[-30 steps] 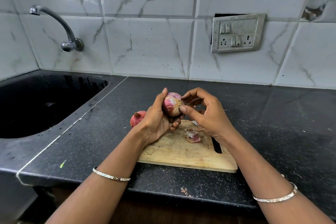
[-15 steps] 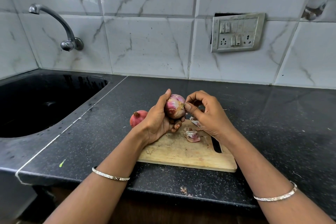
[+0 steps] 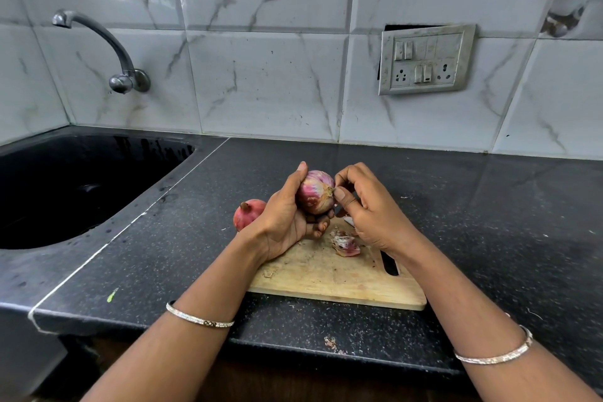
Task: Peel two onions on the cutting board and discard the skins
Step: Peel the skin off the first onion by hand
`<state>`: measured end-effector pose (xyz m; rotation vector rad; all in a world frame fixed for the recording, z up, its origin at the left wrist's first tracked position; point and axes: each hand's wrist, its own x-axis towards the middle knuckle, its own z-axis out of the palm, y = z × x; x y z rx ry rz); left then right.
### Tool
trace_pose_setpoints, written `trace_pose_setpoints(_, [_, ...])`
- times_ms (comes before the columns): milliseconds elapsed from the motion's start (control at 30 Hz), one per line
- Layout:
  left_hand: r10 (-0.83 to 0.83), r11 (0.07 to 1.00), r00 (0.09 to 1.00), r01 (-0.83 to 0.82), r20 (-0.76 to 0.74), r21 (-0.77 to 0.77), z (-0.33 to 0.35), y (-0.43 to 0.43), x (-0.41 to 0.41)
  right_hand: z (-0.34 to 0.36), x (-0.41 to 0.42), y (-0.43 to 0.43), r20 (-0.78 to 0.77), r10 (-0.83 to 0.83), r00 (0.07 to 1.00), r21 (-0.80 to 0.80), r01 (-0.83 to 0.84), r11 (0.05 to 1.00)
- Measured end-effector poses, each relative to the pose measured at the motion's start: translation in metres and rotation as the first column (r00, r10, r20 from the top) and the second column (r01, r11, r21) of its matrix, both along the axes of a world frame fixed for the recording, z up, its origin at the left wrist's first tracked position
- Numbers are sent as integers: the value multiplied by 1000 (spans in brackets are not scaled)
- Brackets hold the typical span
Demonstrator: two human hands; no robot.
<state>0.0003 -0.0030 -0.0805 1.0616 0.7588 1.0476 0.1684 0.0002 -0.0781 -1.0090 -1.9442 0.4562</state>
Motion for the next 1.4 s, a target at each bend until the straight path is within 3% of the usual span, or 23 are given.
trace_pose_setpoints(233, [27,1000,995,-28,93,11,1,5,-2,-2,-2,-1,-103,-30,994,1,30,1000])
trace_pose_setpoints(400, [15,999,995,-18,94,29,-1,6,-2,1,-1,-2,-224,-49,973,-19,46,999])
trace_pose_setpoints(600, [16,999,996,-19,83,34,-1,7,-2,-1,1,-1,-251,-104,962,50,120,992])
trace_pose_setpoints(833, [3,1000,998,-5,63,17,1,3,-3,-3,0,-2,-105,-167,980,329,193,924])
trace_pose_setpoints(1233, [-4,999,996,1,88,33,0,5,-3,-1,-2,-7,-110,-161,981,376,191,907])
trace_pose_setpoints(1400, [-11,999,996,7,88,48,0,5,-4,-3,-2,-7,-41,-190,981,505,185,843])
